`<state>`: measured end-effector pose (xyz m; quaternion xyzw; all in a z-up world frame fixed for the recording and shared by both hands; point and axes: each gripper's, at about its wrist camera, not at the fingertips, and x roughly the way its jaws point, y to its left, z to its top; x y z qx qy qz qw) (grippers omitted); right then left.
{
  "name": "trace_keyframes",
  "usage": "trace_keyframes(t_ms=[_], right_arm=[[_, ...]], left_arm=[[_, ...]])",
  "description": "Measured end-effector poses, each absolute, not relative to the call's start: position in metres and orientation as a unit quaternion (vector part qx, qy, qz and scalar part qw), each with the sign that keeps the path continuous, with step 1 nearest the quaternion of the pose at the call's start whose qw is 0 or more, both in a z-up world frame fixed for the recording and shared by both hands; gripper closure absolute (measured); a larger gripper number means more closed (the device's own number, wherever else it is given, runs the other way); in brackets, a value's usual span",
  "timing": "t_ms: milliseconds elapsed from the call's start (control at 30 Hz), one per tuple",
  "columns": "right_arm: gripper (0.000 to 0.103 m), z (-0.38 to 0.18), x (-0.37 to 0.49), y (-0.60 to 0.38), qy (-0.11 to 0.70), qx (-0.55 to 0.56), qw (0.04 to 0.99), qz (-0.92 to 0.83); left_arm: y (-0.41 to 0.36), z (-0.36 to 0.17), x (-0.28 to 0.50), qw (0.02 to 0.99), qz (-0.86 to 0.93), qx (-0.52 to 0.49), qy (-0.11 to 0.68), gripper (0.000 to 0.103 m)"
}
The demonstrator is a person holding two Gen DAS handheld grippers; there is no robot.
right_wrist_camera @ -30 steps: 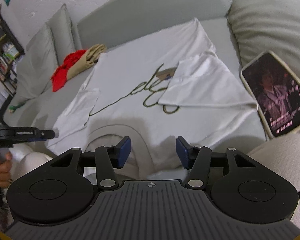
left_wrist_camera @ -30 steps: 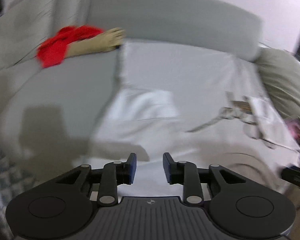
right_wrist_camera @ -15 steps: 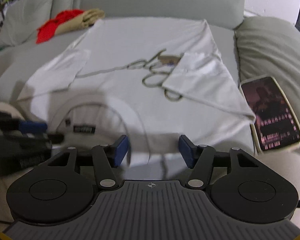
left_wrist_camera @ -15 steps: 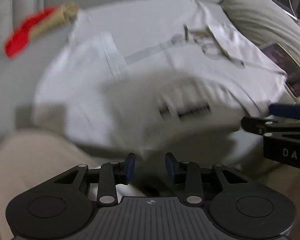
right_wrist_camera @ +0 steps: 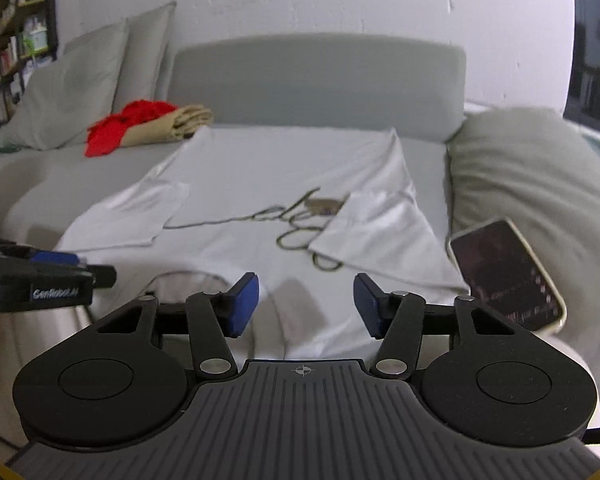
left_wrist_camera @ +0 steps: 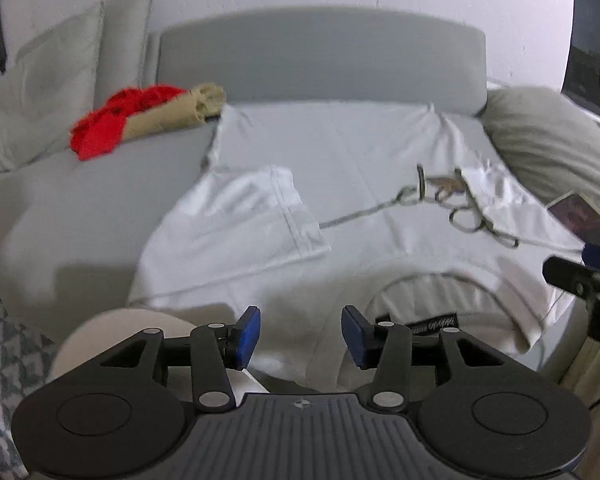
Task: Fold clothes
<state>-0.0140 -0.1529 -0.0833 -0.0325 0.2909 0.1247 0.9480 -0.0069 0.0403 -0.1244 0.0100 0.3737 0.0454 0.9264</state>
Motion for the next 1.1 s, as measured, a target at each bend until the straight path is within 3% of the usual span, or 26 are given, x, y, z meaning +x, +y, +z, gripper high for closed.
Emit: trace_keyframes(t_ms=[500, 1100], right_arm=[[0.046, -0.113, 0.016, -0.148, 0.343, -0.021, 0.933, 0.111], [0.036, -0.11, 0.004, -0.151, 0.387, -0.027, 0.915, 0.109]], left_arm=[[0.027, -0.139, 0.005, 0.915, 0.036, 0.049, 0.399, 0.052], [0.027, -0.135, -0.012, 0.908, 0.0, 0.057, 0.415, 0.048]])
